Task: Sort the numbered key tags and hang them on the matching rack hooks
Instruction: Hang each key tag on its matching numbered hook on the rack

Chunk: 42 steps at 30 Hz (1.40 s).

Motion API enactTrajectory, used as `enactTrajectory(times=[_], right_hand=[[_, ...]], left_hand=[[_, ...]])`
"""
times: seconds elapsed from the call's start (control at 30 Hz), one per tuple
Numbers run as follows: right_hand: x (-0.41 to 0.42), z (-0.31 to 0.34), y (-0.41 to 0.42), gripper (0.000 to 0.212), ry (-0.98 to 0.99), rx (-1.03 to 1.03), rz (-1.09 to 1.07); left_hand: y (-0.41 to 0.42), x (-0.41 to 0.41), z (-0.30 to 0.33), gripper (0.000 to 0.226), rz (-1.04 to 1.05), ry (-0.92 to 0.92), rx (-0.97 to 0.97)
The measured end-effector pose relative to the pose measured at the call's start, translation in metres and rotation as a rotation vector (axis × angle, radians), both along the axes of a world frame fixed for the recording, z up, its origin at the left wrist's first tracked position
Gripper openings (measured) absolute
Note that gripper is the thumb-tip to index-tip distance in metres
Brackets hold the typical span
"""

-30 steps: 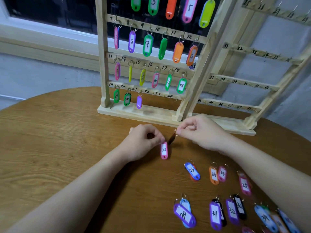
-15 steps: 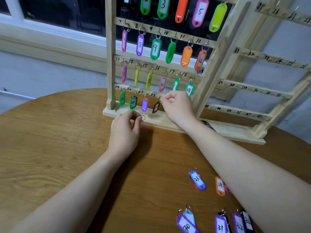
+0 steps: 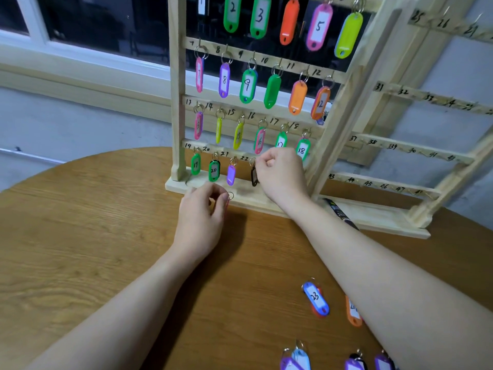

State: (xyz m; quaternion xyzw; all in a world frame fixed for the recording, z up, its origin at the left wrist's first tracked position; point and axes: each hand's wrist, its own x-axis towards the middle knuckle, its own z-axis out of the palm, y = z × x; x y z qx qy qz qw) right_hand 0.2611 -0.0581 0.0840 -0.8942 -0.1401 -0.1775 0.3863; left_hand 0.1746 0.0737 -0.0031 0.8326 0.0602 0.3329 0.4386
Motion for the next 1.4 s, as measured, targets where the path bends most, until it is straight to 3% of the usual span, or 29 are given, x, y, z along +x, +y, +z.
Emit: enactTrajectory(times=[0.2, 0.47, 0.7, 1.1, 1.3, 1.4], right_hand=[[-0.005, 0.000, 0.000, 0.023, 0.095, -0.124, -0.016], [-0.020, -0.003, -0.046, 0.026, 0.134, -0.170, 0.116], [-0.042, -0.010, -0.108, 0.023, -0.067, -0.019, 0.153], [-0.049, -0.036, -0.143, 0.022, 0.032, -0.010, 0.231], [-0.057, -0.030, -0.156, 0.023, 0.196, -0.216, 0.299], [-0.068, -0.028, -0.163, 0.021, 0.302, -0.325, 0.340]], left_hand=[[-0.007, -0.006, 0.013, 0.025, -0.055, -0.011, -0.030], [-0.025, 0.011, 0.051, 0.018, -0.106, -0.027, -0.072], [-0.030, 0.044, 0.059, 0.028, 0.017, 0.059, -0.045], [-0.031, 0.051, 0.059, 0.026, 0.198, 0.114, 0.084], [-0.028, 0.030, 0.047, 0.022, 0.131, 0.127, 0.144], [-0.033, 0.013, 0.041, 0.021, -0.016, 0.168, 0.138]])
